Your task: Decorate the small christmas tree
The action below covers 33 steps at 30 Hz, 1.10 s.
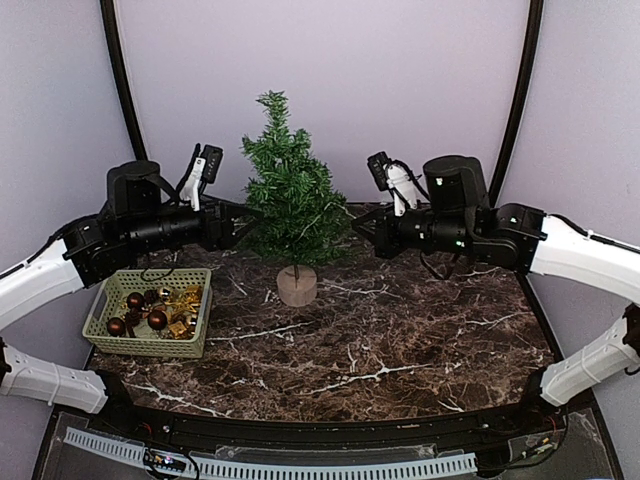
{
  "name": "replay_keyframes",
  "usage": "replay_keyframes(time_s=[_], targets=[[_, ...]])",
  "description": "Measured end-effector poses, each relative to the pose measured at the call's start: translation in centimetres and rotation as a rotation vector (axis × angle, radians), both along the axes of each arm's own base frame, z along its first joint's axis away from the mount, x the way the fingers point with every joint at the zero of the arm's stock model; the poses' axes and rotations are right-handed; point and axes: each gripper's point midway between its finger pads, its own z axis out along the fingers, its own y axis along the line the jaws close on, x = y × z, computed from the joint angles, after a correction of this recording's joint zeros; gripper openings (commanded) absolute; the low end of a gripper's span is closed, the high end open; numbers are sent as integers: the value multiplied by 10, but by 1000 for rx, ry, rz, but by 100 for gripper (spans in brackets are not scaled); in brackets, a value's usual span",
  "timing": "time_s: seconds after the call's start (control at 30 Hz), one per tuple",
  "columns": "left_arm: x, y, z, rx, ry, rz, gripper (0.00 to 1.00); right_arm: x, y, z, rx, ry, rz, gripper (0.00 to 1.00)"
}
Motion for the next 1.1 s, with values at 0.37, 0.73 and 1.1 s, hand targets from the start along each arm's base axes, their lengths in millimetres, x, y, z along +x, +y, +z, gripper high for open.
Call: replay_keyframes(time_s=[0.37, 0.73, 1.1], targets=[[5, 16, -80, 44, 214, 113, 62, 32, -9, -36, -95, 65, -135, 0], [18, 1, -101, 23, 284, 111, 62, 46, -26, -53, -104, 106, -195, 0], [31, -6, -119, 14, 334, 122, 24, 57, -30, -62, -113, 123, -218, 0]])
